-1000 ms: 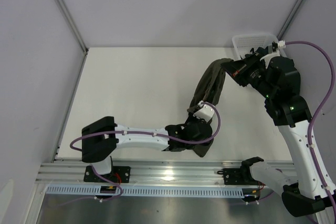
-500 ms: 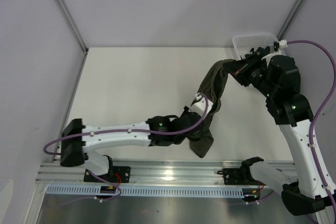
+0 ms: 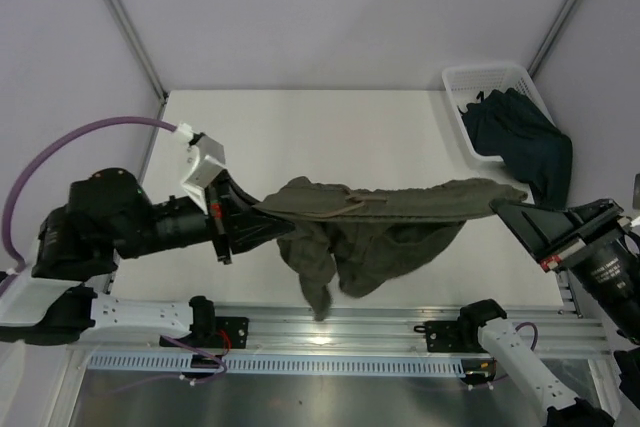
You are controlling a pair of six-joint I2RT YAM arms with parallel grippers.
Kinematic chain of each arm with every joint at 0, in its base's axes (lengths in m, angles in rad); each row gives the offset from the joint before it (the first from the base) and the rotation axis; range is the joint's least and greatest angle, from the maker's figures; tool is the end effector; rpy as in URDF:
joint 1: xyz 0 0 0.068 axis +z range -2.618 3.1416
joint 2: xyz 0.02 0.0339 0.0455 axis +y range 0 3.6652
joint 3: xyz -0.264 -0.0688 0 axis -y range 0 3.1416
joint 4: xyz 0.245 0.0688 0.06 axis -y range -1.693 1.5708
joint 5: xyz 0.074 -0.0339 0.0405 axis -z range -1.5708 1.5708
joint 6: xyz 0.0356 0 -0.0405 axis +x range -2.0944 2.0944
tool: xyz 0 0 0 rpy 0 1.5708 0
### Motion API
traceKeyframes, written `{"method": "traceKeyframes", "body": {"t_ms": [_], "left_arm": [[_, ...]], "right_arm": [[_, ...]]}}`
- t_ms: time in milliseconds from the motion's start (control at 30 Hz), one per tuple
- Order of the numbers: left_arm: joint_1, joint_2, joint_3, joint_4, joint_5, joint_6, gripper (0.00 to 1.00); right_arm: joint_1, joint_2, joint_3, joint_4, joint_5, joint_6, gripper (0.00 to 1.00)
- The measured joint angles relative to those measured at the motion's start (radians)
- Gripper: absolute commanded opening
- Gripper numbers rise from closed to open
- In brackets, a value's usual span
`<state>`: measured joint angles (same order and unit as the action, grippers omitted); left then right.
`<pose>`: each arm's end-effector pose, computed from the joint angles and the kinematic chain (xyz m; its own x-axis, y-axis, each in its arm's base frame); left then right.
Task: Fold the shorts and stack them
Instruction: Flatten the shorts out
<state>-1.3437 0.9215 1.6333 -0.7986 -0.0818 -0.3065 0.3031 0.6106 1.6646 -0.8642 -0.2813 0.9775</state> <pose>0.0289 -0.1121 0.5198 -0.3061 -0.0111 -0.9519 0.9024 0.3150 -0.2938 -0.0231 0.0031 0.5279 -0.3528 0.7242 -0.5925 -0.4551 0.4205 0.7849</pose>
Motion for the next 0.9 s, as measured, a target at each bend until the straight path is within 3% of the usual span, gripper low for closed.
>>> {"method": "traceKeyframes", "body": {"t_ms": [200, 267, 433, 600, 900], "left_arm": [[0.036, 0.115, 0.201, -0.151, 0.042, -0.009, 0.00], [0.174, 0.165, 0.206, -0.173, 0.124, -0.007, 0.00], [0.613, 0.190, -0.035, -0.127, 0.394, -0.002, 0.00], [0.844, 0.278, -0.123, -0.104, 0.596, 0.011, 0.00], [0.900, 0.337, 0.133, -0.100, 0.715, 0.069, 0.00]], "right_arm": [[-0.029, 0.074, 0.063, -0.042, -0.044, -0.018, 0.00], [-0.033, 0.138, 0.033, -0.031, -0.011, -0.032, 0.00], [-0.037, 0.275, -0.142, 0.064, 0.039, -0.047, 0.00], [-0.037, 0.423, -0.244, 0.134, 0.048, -0.053, 0.00], [-0.037, 0.478, -0.103, 0.242, 0.032, -0.076, 0.00]]}}
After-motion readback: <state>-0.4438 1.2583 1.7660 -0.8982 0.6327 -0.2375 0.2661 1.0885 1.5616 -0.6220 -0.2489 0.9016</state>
